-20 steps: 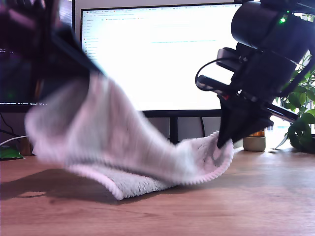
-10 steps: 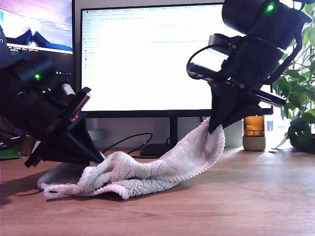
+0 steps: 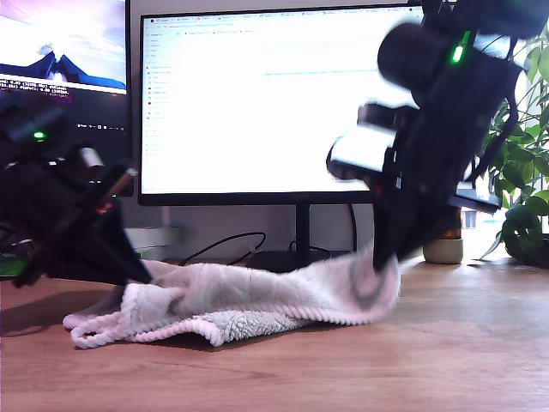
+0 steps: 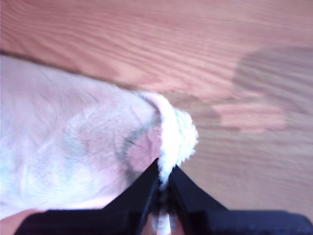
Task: Fold the tea towel to a neat square and place it to the right
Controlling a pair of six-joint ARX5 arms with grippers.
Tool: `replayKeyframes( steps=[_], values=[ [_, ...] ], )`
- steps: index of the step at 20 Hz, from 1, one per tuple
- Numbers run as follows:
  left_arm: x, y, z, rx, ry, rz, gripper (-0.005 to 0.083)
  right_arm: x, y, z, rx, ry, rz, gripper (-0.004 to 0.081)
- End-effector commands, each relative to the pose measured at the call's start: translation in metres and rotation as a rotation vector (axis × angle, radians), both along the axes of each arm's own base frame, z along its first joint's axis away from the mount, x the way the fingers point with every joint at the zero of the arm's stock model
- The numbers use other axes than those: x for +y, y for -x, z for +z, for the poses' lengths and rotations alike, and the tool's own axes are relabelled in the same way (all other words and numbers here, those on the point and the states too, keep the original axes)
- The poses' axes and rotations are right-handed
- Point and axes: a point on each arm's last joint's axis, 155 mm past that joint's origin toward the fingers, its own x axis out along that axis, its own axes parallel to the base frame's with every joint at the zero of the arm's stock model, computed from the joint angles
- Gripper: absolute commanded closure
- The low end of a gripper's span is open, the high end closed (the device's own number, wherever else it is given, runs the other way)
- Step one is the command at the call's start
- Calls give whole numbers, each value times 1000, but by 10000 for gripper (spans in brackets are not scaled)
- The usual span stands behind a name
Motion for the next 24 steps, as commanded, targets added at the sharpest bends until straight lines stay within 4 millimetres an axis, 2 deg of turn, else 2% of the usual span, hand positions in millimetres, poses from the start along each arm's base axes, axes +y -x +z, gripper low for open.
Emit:
replayKeyframes(
  steps=[1, 2, 4, 6, 7, 10, 16, 18, 19, 20, 22, 24],
  values=[
    [0, 0, -4, -14, -4, -6, 784, 4, -5, 2, -27, -13, 2, 782],
    [0, -2, -2, -24, -3, -6, 784, 6, -9, 4, -42, -22, 2, 771],
    [1, -3, -3, -29, -7, -2, 738, 6, -9, 4, -44, -22, 11, 631],
    [1, -3, -3, -27, -7, -2, 558, 4, -5, 1, -31, -5, 24, 480],
    [1, -3, -3, -25, -7, -3, 484, 4, -3, 0, -25, -2, 26, 446],
    [5, -4, -1, -48, -9, -18, 462, -1, 1, -3, -8, 19, 47, 416],
    [19, -10, 35, -156, -2, -18, 473, -12, 0, 9, 40, 0, 100, 417],
    [20, -3, 48, -212, -32, -64, 532, -20, 4, 12, 57, 32, 133, 424],
    [21, 1, 54, -236, -49, -84, 579, -20, 8, 13, 63, 39, 178, 460],
    [21, 6, 60, -253, -57, -100, 646, -18, 13, 15, 52, 50, 249, 545],
    [16, 17, 73, -318, -91, -168, 800, -19, 24, 18, 60, 71, 314, 788],
    [14, 23, 85, -403, -160, -215, 794, -15, 21, 27, 19, 65, 327, 783]
  ],
)
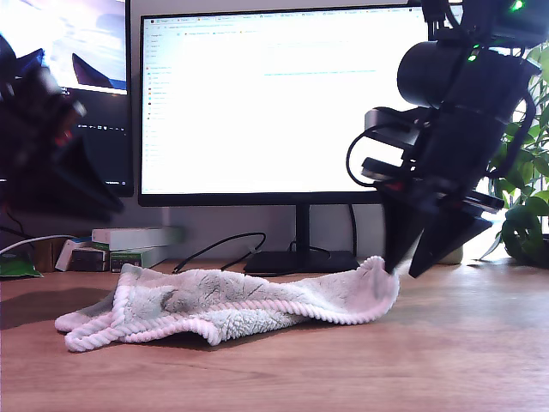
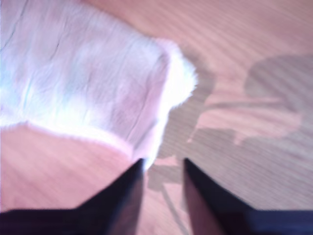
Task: Fold the tea towel to a neat square and place it to the right
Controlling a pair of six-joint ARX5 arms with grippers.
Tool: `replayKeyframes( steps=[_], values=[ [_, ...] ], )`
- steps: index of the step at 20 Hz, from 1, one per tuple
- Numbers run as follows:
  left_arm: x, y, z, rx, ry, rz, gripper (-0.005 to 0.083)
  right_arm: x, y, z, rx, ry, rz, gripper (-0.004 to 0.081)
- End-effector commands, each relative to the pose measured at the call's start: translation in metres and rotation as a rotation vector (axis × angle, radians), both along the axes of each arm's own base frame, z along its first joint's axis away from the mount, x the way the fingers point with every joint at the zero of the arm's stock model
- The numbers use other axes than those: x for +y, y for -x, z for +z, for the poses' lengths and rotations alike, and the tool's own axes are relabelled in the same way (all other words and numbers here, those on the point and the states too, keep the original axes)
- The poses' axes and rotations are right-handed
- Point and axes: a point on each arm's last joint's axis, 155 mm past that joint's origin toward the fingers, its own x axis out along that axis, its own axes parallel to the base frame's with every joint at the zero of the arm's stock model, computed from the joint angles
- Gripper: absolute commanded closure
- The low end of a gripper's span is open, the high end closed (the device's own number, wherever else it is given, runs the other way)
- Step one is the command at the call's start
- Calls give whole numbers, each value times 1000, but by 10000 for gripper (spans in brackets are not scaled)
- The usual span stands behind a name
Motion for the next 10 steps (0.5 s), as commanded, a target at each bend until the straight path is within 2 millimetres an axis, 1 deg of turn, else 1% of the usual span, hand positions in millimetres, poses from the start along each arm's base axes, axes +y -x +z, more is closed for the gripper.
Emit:
replayKeyframes(
  steps=[1, 4, 8, 9, 10],
  values=[
    [-3, 5, 9, -63, -40, -18, 794, 7, -4, 18, -66, -31, 18, 783],
    [-8, 13, 27, -151, -81, -57, 794, 9, -8, 48, -156, -66, 21, 783],
    [-5, 24, 35, -203, -105, -73, 794, 11, -12, 88, -279, -108, 36, 783],
    [-3, 27, 38, -215, -107, -68, 794, 11, -12, 96, -302, -117, 37, 783],
    [-2, 29, 39, -225, -110, -61, 794, 10, -10, 98, -303, -117, 37, 783]
  ],
)
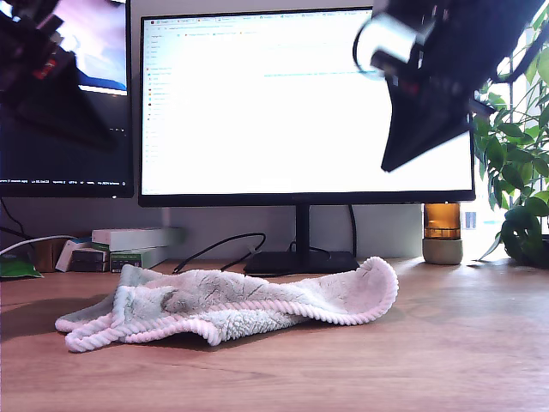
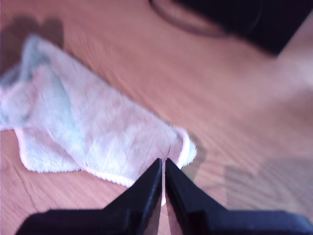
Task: Fold the tea towel to a neat square and place it to the right
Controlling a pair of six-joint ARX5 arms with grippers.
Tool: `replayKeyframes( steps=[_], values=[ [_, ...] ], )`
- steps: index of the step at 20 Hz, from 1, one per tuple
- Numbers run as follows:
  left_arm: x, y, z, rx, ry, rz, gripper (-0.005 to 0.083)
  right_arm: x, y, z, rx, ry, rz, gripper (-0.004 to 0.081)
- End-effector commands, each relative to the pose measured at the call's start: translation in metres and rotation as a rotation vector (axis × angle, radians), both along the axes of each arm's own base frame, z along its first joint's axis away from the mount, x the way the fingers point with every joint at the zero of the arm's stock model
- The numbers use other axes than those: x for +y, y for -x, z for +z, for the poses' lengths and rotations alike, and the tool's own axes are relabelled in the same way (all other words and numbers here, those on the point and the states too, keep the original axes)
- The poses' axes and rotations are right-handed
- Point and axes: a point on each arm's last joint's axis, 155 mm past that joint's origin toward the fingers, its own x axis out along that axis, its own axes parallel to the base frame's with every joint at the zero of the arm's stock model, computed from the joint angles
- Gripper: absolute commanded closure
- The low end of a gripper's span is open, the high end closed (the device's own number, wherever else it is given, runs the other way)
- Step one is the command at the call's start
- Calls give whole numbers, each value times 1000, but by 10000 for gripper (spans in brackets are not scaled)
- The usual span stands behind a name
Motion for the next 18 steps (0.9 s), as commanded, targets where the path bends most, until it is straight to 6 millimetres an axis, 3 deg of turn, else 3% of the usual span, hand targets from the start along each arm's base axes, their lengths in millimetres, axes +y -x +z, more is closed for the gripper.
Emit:
replayKeyframes(
  steps=[1, 11, 15, 18],
  values=[
    [3, 8, -5, -8, -7, 2, 794, 1, 6, -4, 16, 6, 13, 783],
    [1, 42, -17, -59, 133, 39, 794, -2, 34, -7, -126, -106, -69, 783],
    [-8, 55, -39, 73, 170, 58, 794, -11, 47, -22, -140, -131, -118, 783],
    [-6, 52, -55, 225, 228, 164, 794, -14, 51, -36, -64, -136, -161, 783]
  ],
)
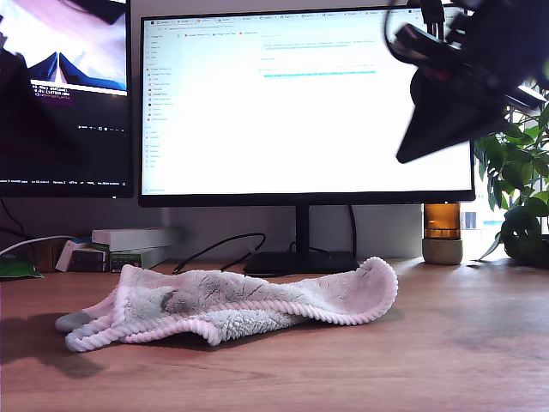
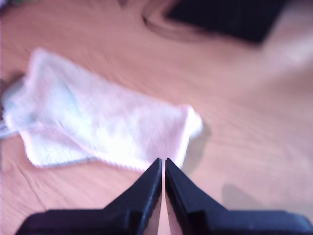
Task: Fold the tea towel to a neat square and place it to the right
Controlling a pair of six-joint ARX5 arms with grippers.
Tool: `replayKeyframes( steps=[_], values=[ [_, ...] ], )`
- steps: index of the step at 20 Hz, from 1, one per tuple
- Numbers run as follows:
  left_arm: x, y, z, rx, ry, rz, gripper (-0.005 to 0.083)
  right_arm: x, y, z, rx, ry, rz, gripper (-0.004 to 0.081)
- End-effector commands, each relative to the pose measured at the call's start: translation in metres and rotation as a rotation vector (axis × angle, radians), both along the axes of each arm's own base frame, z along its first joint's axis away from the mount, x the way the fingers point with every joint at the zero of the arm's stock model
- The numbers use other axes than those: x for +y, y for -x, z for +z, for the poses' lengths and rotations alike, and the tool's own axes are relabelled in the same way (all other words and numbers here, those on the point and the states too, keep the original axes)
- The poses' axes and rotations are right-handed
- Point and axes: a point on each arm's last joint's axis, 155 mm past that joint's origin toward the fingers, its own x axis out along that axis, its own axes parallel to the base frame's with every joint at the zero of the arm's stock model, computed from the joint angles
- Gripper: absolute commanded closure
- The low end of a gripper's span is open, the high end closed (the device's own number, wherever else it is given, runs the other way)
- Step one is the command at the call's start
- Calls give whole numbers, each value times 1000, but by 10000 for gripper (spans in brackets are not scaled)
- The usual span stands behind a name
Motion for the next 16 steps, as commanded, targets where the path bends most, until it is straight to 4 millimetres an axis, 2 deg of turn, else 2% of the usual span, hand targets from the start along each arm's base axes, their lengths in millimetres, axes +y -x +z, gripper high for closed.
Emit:
replayKeyframes(
  steps=[1, 2, 4, 5, 9, 12, 16],
  values=[
    [2, 0, -24, 131, 24, 57, 786, 1, 3, -7, 28, -10, -11, 782],
    [2, -1, -35, 198, 40, 84, 727, 1, 3, -8, 30, -10, -12, 781],
    [-1, -5, -53, 295, 69, 116, 492, 1, 2, -7, 26, -11, -12, 748],
    [-5, -6, -59, 336, 93, 115, 418, 1, 2, -7, 26, -11, -11, 730],
    [-12, -18, -71, 383, 140, 127, 395, 0, 1, -7, 23, -7, -11, 710],
    [-19, -19, -77, 442, 172, 113, 366, 0, 1, -7, 19, -2, -10, 660],
    [-21, -22, -88, 479, 180, 124, 359, -1, 0, -6, 16, -1, -12, 659]
  ],
)
